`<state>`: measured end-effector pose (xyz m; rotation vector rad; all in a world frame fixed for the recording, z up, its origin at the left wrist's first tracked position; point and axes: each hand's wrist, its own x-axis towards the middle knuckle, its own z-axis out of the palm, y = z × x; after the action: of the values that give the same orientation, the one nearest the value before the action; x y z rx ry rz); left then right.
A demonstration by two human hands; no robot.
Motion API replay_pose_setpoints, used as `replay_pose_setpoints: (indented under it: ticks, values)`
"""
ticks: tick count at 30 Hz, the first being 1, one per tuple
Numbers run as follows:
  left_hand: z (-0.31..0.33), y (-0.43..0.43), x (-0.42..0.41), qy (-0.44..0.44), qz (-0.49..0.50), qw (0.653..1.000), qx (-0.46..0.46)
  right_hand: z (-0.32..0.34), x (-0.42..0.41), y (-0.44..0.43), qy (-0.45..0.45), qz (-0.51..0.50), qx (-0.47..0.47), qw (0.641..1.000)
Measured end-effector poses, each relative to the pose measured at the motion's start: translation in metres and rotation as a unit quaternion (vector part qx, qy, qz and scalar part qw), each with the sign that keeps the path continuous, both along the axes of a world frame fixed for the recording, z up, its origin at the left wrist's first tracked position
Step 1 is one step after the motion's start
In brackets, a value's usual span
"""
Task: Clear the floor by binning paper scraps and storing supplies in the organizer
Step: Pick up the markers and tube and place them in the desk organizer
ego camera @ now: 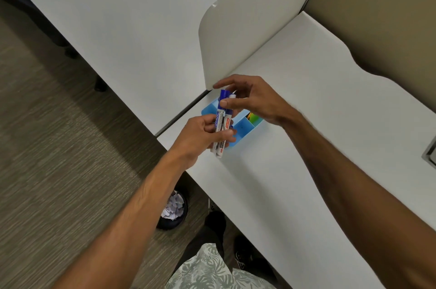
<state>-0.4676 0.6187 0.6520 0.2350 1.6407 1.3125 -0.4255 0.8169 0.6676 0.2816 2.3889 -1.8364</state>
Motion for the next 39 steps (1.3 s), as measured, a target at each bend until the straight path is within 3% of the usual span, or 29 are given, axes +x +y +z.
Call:
replay_pose_setpoints:
  ticks: [9,13,17,20,25,30,34,39]
  values:
    - [-0.007,-0.015,-0.008,0.034,-0.041,0.999,-0.010,0.028,0.006,0.009,-0.077,0.080,0.041,0.993]
    - [-0.008,-0.016,-0.012,0.104,-0.012,0.994,-0.041,0.030,0.013,0.007,-0.071,0.027,0.045,0.996]
    - [-0.011,-0.023,-0.014,0.134,0.084,0.986,-0.060,0.026,0.020,0.009,-0.052,-0.071,0.085,0.992]
    - [-0.017,-0.031,-0.009,0.236,0.109,0.957,-0.131,0.015,0.024,0.006,-0.030,-0.136,0.120,0.983]
    - [-0.029,-0.041,0.012,0.353,0.063,0.914,-0.191,-0.013,0.025,-0.014,-0.018,-0.168,0.199,0.965]
    - [-0.044,-0.049,0.020,0.466,-0.029,0.837,-0.284,-0.035,0.019,-0.033,-0.006,-0.186,0.265,0.946]
    - [-0.050,-0.055,0.024,0.504,-0.043,0.806,-0.306,-0.047,0.014,-0.043,-0.019,-0.194,0.295,0.935]
    - [-0.055,-0.062,0.025,0.494,-0.049,0.806,-0.323,-0.064,0.014,-0.053,-0.047,-0.151,0.299,0.941]
